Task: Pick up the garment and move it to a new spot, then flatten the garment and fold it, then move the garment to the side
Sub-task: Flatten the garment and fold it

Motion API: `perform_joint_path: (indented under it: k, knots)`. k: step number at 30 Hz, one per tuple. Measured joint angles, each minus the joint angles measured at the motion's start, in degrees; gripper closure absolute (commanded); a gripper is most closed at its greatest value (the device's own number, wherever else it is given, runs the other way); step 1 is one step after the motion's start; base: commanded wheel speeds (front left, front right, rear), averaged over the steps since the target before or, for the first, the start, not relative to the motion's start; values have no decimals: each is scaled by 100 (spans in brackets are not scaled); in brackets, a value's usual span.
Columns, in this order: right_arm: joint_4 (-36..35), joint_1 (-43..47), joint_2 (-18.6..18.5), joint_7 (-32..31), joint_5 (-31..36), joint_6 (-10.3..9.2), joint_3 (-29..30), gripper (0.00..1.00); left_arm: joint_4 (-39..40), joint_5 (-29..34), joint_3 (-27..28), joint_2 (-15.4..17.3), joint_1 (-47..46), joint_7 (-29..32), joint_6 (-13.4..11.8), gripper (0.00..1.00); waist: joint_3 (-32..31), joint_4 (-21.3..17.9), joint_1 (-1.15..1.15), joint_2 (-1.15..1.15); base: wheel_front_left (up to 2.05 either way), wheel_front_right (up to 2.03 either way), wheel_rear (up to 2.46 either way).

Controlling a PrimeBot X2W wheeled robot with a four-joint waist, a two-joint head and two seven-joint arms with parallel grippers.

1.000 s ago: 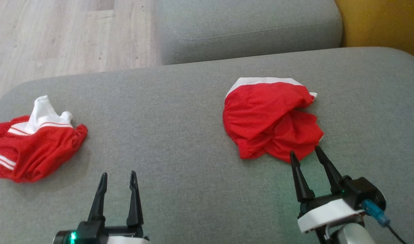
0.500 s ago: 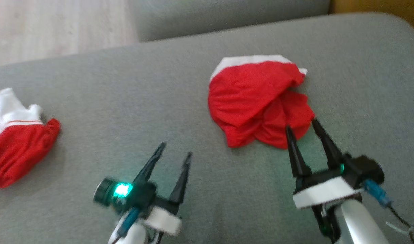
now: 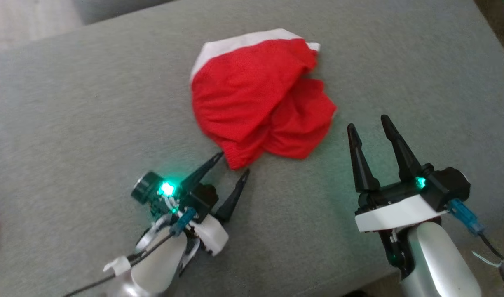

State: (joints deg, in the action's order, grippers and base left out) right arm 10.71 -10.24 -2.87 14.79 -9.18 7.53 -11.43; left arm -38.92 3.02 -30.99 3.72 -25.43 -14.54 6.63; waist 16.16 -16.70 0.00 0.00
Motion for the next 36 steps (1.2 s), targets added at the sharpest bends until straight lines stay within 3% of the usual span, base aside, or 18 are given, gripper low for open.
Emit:
perform_joint_path:
  k: [2, 3, 5, 9, 13, 17, 19, 22, 27, 28, 30, 36]
  knots:
    - [3, 2, 0, 0, 0, 0, 5, 0, 120, 0, -69, 42, -92, 0, 0, 0, 79, -130, 0, 0, 0, 0, 0]
    - [3, 2, 0, 0, 0, 0, 5, 0, 120, 0, -69, 42, -92, 0, 0, 21, 79, -130, 0, 0, 0, 0, 0]
    - [7, 2, 0, 0, -1, 0, 24, 0, 358, -2, -156, 82, -114, 0, 1, 100, 138, -218, 0, 0, 0, 0, 0]
    - [35, 4, 1, 0, -1, 0, 47, 0, 969, -167, -490, 129, -106, 0, 49, 100, 102, -249, 0, 0, 0, 0, 0]
    - [38, 12, 1, 0, -1, 0, 23, 0, 2095, -505, -732, 125, -116, 0, 67, 100, -30, -174, 0, 0, 0, 0, 0]
    - [67, 38, 1, 0, 0, 0, 7, 0, 3319, -1062, -747, 120, -272, -11, 96, 100, -202, -84, -1, 0, 0, 0, 0]
    - [85, 54, 1, 0, 0, 0, -4, 0, 3534, -1295, -565, 121, -411, -19, 94, 100, -309, -54, -1, 0, 0, 0, 0]
    - [98, 101, 0, 0, 0, 0, -24, 0, 3199, -1573, -209, 142, -467, -16, 51, 100, -448, -8, -1, 0, 0, 0, 0]
    - [109, 163, 0, 0, 1, 0, -93, 0, 1368, -2364, 14, 71, -299, 386, -12, 100, -443, 31, 0, 0, 0, 0, 0]
    - [109, 162, 0, 0, 2, 0, -93, 0, 1105, -2447, 1, 54, -270, 380, -4, 74, -421, 36, -1, 0, 0, 0, 0]
    - [110, 162, 0, 0, 4, 0, -88, 0, 691, -2651, -30, 9, -236, 288, 2, 0, -379, 55, -1, 0, 0, 0, 0]
    - [120, 159, 0, 0, 19, 0, -42, 0, 426, -2973, -294, -74, -218, 34, 53, 0, -318, 219, 0, 0, 0, 0, 0]
